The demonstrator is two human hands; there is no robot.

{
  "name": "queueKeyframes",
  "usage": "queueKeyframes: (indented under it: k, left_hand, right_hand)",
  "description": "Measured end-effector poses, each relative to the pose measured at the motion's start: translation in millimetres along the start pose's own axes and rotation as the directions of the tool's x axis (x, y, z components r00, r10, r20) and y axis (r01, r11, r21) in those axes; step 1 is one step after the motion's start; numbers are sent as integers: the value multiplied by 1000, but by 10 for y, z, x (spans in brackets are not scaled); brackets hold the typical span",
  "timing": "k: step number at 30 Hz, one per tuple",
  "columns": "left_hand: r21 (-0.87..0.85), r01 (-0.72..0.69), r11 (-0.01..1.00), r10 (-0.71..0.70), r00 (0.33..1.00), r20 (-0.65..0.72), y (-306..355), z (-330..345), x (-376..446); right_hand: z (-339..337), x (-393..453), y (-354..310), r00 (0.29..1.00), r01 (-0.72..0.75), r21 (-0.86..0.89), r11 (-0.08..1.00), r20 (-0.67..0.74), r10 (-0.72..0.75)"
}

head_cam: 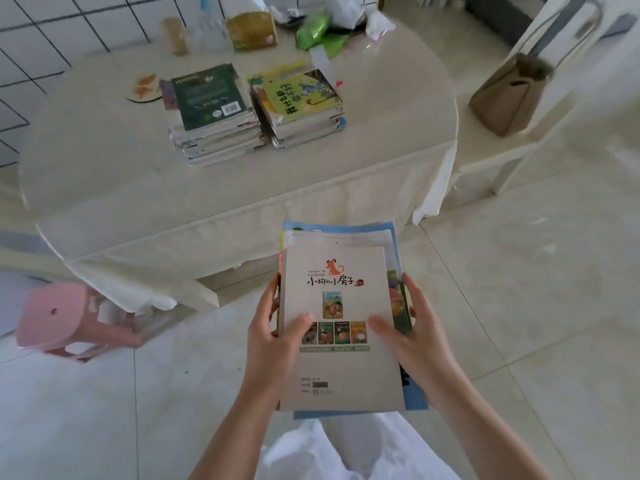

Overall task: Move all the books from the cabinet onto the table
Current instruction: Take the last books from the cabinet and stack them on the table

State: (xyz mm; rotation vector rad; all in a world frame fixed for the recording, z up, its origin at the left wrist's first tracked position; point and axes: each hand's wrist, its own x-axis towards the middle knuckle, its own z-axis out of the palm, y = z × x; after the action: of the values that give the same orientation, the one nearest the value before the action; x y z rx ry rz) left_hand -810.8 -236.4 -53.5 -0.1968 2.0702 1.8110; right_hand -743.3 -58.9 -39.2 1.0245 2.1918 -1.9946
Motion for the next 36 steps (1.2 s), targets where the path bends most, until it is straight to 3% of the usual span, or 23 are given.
queueKeyframes:
  k: [9, 15, 18, 22, 32, 36]
  left_hand:
    - [-89, -70, 994, 53, 981, -189, 547, 439, 999]
    - [-21, -103, 994, 94, 963, -253, 759, 283, 1597]
    - [-38, -133, 990, 121, 964, -236, 828, 169, 1915]
    - [-71, -130, 989, 114, 975, -190, 978, 10, 2397]
    - [-43, -122, 992, 124, 991, 54, 1231, -195, 3424]
    - [44, -160, 986, 157, 985, 69, 1242, -63, 3654]
  right_hand:
    - [-147, 1340, -809, 985, 31, -99, 995, 173, -13]
    - [66, 2067, -1244, 954, -101, -69, 993, 276, 116]
    - [247, 2400, -1409, 937, -178, -45, 983, 297, 183]
    - [465, 2833, -1616, 936, -166, -106, 980, 296, 191]
    - [734, 3546, -1836, 980, 22, -137, 990, 197, 6]
    - [691, 3755, -1786, 990, 78, -184, 980, 127, -55]
